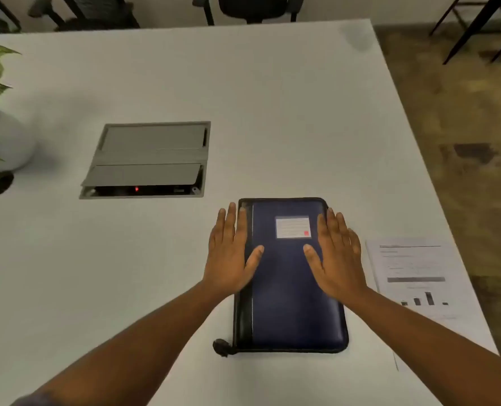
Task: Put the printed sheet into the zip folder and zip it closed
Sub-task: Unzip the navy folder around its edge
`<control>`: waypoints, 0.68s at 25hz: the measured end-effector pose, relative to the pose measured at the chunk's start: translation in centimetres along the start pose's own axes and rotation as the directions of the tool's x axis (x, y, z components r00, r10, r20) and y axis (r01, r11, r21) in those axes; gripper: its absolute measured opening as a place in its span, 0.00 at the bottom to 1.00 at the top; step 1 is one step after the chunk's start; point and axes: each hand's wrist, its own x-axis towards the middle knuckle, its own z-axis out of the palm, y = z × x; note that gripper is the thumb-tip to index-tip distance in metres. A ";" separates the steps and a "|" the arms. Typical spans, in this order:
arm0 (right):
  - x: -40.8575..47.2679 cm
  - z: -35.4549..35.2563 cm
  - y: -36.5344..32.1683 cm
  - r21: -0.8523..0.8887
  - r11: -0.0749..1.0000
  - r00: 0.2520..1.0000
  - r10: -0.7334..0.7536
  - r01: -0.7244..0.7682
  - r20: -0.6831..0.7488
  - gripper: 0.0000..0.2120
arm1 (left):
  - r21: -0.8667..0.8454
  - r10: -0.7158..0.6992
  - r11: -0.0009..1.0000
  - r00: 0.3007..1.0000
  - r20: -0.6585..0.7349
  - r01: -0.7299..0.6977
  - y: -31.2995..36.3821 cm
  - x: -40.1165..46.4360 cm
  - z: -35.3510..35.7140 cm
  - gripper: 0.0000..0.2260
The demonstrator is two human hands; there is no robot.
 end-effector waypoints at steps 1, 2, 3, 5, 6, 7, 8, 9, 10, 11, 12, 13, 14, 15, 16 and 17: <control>-0.3 0.9 0.2 -0.010 1.000 0.999 0.017 -0.017 0.049 0.34 | -0.015 -0.016 1.000 0.998 0.054 0.017 -0.3 -0.3 0.9 0.39; -0.3 1.8 0.6 -0.027 0.999 0.997 0.019 -0.017 0.072 0.34 | -0.024 -0.018 0.999 0.995 0.101 0.021 -0.7 -0.4 1.7 0.38; -0.7 2.8 1.0 -0.052 0.998 0.994 0.036 -0.031 0.099 0.34 | -0.016 -0.031 0.999 0.989 0.142 0.034 -1.3 -0.8 2.5 0.38; -1.3 5.0 1.8 -0.081 0.996 0.986 0.060 -0.048 0.157 0.35 | -0.037 -0.024 0.999 0.978 0.206 0.032 -2.4 -1.3 4.1 0.35; -1.0 5.8 2.2 -0.085 0.995 0.982 0.066 -0.052 0.179 0.35 | -0.052 -0.024 0.998 0.974 0.225 0.036 -2.8 -1.0 4.7 0.34; -0.8 6.4 2.4 -0.091 0.994 0.978 0.073 -0.056 0.195 0.35 | -0.060 -0.034 0.997 0.969 0.244 0.050 -3.1 -0.8 5.3 0.33; -0.6 6.9 2.5 -0.080 0.995 0.973 0.082 -0.066 0.213 0.36 | -0.070 -0.050 0.995 0.962 0.269 0.071 -3.4 -0.8 5.9 0.32; -0.4 7.6 2.6 -0.081 0.994 0.971 0.096 -0.080 0.218 0.36 | -0.078 -0.068 0.993 0.956 0.284 0.094 -3.6 -0.7 6.4 0.32; -0.2 8.2 2.6 -0.087 0.991 0.968 0.118 -0.101 0.222 0.36 | -0.089 -0.080 0.990 0.952 0.295 0.110 -3.8 -0.7 6.9 0.32; 0.1 8.6 2.5 -0.088 0.988 0.964 0.145 -0.128 0.223 0.35 | -0.101 -0.090 0.987 0.950 0.299 0.125 -3.9 -0.5 7.3 0.31; 0.5 8.8 2.5 -0.092 0.984 0.960 0.169 -0.152 0.221 0.34 | -0.112 -0.093 0.985 0.948 0.304 0.132 -4.1 -0.3 7.6 0.31; 0.8 9.0 2.4 -0.099 0.981 0.958 0.186 -0.168 0.217 0.33 | -0.118 -0.091 0.984 0.947 0.309 0.132 -4.4 -0.2 8.0 0.31; 1.1 9.1 2.3 -0.105 0.978 0.956 0.199 -0.180 0.215 0.33 | -0.119 -0.086 0.984 0.944 0.318 0.130 -4.7 -0.2 8.2 0.31; 1.3 9.3 2.3 -0.113 0.977 0.957 0.202 -0.181 0.208 0.32 | -0.118 -0.077 0.986 0.944 0.322 0.121 -4.9 -0.2 8.5 0.31; 1.5 9.4 2.4 -0.122 0.976 0.958 0.205 -0.183 0.200 0.32 | -0.114 -0.073 0.987 0.943 0.324 0.116 -5.0 -0.1 8.7 0.31; 1.8 9.4 2.4 -0.129 0.975 0.960 0.204 -0.181 0.191 0.32 | -0.111 -0.071 0.988 0.944 0.321 0.112 -5.1 -0.1 8.9 0.31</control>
